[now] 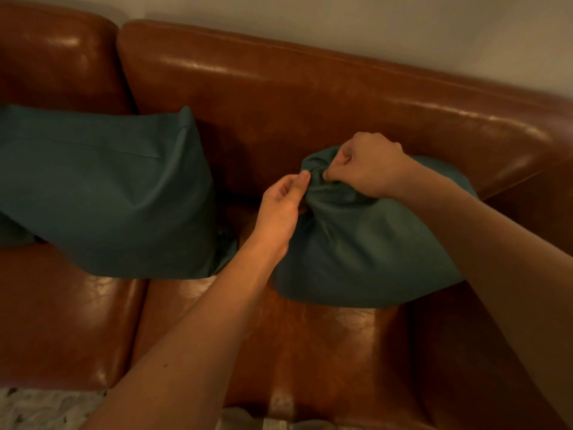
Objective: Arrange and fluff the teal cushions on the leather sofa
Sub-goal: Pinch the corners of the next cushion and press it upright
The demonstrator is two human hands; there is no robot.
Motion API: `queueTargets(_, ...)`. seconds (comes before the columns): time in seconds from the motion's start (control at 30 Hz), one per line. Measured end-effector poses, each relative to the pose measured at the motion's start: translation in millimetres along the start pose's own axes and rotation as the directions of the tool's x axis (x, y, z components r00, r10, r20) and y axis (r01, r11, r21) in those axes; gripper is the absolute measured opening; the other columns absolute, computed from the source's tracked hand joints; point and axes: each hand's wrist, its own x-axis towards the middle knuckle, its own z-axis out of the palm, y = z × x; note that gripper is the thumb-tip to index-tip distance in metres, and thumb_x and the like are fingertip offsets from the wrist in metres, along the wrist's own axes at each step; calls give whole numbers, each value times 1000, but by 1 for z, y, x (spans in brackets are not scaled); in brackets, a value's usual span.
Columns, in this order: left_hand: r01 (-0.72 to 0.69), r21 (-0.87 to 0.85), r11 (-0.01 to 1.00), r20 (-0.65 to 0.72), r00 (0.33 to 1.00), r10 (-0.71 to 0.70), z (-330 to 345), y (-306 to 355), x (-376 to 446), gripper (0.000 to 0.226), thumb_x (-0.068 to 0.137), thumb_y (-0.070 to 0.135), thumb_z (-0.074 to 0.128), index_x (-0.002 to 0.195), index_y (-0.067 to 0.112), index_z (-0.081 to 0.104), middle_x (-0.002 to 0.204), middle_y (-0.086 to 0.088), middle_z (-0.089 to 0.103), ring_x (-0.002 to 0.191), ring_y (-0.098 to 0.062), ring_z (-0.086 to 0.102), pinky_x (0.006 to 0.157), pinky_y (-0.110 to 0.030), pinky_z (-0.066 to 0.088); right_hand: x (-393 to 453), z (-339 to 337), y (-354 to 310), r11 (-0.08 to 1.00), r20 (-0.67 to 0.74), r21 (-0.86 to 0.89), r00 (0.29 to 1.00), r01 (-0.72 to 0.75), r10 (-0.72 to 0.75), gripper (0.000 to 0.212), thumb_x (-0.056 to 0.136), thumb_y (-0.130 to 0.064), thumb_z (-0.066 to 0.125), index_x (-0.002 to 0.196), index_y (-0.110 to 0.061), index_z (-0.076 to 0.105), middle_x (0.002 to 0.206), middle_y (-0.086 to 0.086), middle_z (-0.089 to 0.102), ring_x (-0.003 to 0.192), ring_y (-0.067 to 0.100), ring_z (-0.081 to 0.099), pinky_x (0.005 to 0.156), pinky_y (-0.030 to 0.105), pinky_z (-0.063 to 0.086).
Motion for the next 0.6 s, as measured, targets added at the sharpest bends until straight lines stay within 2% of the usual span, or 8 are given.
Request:
queueTargets(0.07, -140, 193, 971, -96, 982, 161, 1, -2, -2, 24, 98, 31, 53, 85, 11, 57, 79, -5, 58, 78, -16, 56, 77, -35, 48, 1, -11, -2, 992, -24, 126, 999, 25, -22, 24, 84, -44, 67, 72, -23, 67, 74, -7, 64, 97, 24, 62, 91, 45, 45)
queueTargets(0.17, -275, 430, 860, -163, 913, 373, 9, 0, -12, 28, 91, 37, 59, 82, 12, 54, 79, -5, 58, 72, -12, 54, 70, -32, 46, 4, -23, -5, 983, -55, 165, 995, 86, -78, 25, 83, -46, 70, 69, -25, 66, 70, -13, 64, 85, 16, 65, 79, 35, 50)
queueTargets(0.23, -272, 499, 823, -154, 907, 393, 19, 4, -18, 33, 82, 48, 64, 84, 17, 55, 82, -2, 59, 74, -12, 57, 69, -30, 47, 6, -28, -6, 980, -51, 167, 994, 107, -100, 24, 82, -45, 72, 75, -22, 69, 73, -15, 63, 84, 14, 65, 72, 29, 47)
queueTargets(0.3, -253, 569, 783, -149, 904, 400, 27, 8, -19, 38, 78, 54, 66, 84, 19, 55, 81, 2, 59, 74, -13, 57, 66, -32, 47, 6, -29, -6, 974, -42, 189, 992, 121, -115, 28, 83, -42, 72, 81, -15, 72, 78, -8, 67, 83, 14, 65, 68, 27, 46)
queueTargets(0.43, -299, 603, 740, -131, 878, 461, 32, 10, -18, 23, 84, 35, 64, 78, 14, 55, 73, 0, 58, 69, -22, 57, 66, -43, 48, 4, -36, -2, 952, -103, 271, 987, 144, -120, 28, 93, -39, 61, 84, -16, 73, 64, -9, 63, 55, -1, 55, 52, 19, 39)
queueTargets(0.47, -305, 598, 741, -127, 877, 464, 32, 9, -19, 18, 85, 29, 62, 79, 14, 56, 72, -1, 58, 69, -24, 57, 66, -44, 49, 6, -38, 0, 946, -139, 282, 982, 160, -125, 24, 95, -35, 58, 90, -18, 74, 76, -10, 68, 64, -5, 59, 60, 17, 42)
queueTargets(0.53, -316, 589, 744, -118, 877, 466, 32, 6, -21, 11, 86, 23, 59, 80, 13, 58, 71, -1, 58, 70, -25, 57, 67, -46, 49, 11, -42, 4, 955, -156, 238, 977, 177, -142, 24, 97, -21, 51, 107, -21, 72, 113, -6, 65, 104, 3, 59, 83, 20, 39)
queueTargets(0.6, -330, 589, 738, -103, 875, 473, 32, 5, -23, 11, 86, 18, 55, 77, 11, 55, 69, -1, 55, 68, -25, 55, 66, -48, 47, 15, -39, 7, 965, -12, 185, 982, 185, -186, 33, 97, -12, 45, 118, -24, 67, 120, -5, 54, 115, 10, 49, 89, 20, 34)
